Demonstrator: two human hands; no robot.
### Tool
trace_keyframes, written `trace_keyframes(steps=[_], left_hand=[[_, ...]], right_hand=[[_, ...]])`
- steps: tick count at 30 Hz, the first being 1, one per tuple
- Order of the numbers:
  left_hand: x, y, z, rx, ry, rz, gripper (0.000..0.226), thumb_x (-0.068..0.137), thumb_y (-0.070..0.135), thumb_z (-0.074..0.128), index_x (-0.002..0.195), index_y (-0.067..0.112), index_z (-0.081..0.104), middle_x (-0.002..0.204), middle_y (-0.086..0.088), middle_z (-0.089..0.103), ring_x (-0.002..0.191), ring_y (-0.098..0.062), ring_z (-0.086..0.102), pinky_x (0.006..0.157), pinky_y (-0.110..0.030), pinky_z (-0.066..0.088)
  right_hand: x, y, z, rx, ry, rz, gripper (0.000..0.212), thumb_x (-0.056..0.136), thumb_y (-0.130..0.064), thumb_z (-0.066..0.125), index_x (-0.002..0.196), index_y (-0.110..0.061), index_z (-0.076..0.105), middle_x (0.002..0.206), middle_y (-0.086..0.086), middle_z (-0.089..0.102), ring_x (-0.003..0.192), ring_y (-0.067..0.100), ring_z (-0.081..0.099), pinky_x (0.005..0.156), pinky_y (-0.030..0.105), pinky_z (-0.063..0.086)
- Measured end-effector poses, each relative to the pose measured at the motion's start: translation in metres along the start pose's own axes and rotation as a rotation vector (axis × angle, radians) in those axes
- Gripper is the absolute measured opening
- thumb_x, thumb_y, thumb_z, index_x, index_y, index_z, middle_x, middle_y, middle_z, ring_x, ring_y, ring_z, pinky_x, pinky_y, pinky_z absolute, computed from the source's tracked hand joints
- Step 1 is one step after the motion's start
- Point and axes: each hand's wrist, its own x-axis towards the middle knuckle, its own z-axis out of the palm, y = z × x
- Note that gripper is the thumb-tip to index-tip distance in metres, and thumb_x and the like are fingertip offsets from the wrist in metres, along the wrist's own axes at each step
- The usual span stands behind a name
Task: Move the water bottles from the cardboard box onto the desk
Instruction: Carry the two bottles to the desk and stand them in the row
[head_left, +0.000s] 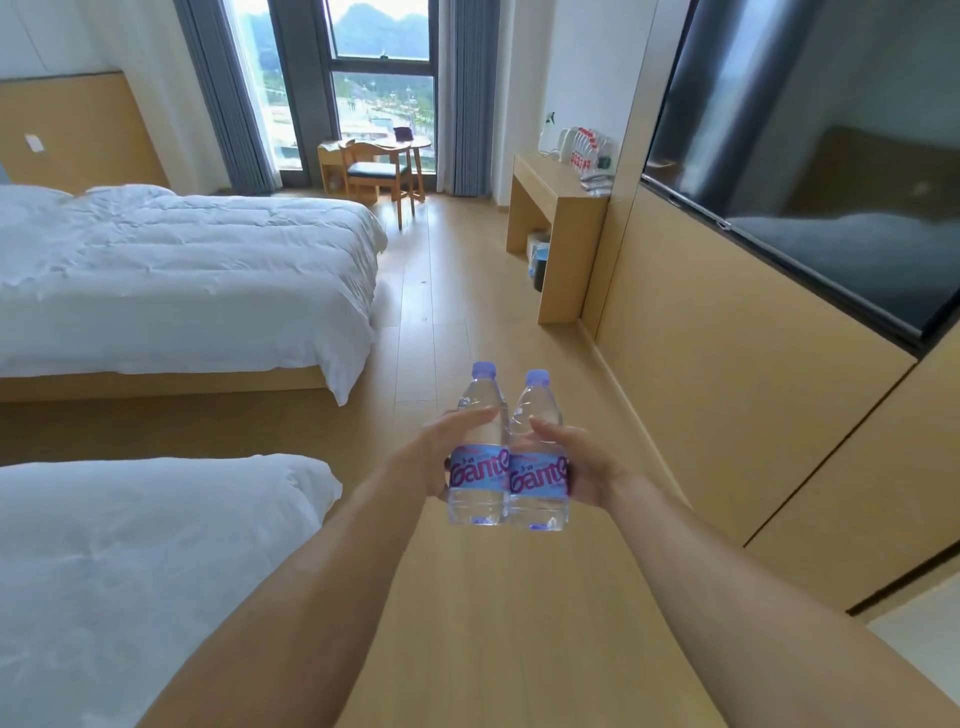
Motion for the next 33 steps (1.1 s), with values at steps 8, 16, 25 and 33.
trace_keyframes(steps=[8, 16, 25, 33], left_hand=[[0.089, 0.063, -0.021, 0.059, 0.006, 0.003, 0.067, 0.056, 0.063, 0.088, 0.107, 0.027, 0.065, 0.095, -0.005, 0.076, 0.081, -0.023, 0.077, 0.077, -0.054, 0.061], [0.199, 0.133, -0.024, 0.039, 0.069, 0.002, 0.047, 0.077, 0.057, 0.079, 0.109, 0.032, 0.055, 0.114, -0.009, 0.068, 0.101, -0.028, 0.072, 0.088, -0.059, 0.056], [0.332, 0.228, -0.012, 0.018, 0.126, 0.004, 0.046, 0.077, 0.057, 0.079, 0.108, 0.034, 0.054, 0.107, -0.009, 0.068, 0.078, -0.021, 0.076, 0.068, -0.046, 0.062], [0.421, 0.288, -0.005, 0.014, 0.136, -0.009, 0.045, 0.078, 0.055, 0.079, 0.107, 0.032, 0.054, 0.107, -0.008, 0.067, 0.070, -0.019, 0.076, 0.052, -0.039, 0.059]], right_hand=[[0.093, -0.059, -0.016, 0.002, 0.003, -0.020, 0.059, 0.098, -0.037, 0.060, 0.142, 0.000, 0.048, 0.125, 0.025, 0.067, 0.121, 0.043, 0.061, 0.101, 0.051, 0.051], [0.211, -0.125, -0.051, 0.028, -0.043, -0.021, 0.058, 0.097, -0.037, 0.061, 0.143, -0.002, 0.049, 0.127, 0.026, 0.065, 0.124, 0.045, 0.058, 0.105, 0.054, 0.048], [0.342, -0.226, -0.110, -0.001, -0.095, 0.028, 0.058, 0.097, -0.037, 0.062, 0.143, -0.004, 0.048, 0.133, 0.028, 0.061, 0.123, 0.044, 0.060, 0.107, 0.055, 0.047], [0.429, -0.285, -0.152, 0.000, -0.075, 0.041, 0.061, 0.095, -0.040, 0.066, 0.142, -0.006, 0.048, 0.132, 0.026, 0.063, 0.122, 0.042, 0.061, 0.105, 0.055, 0.048]])
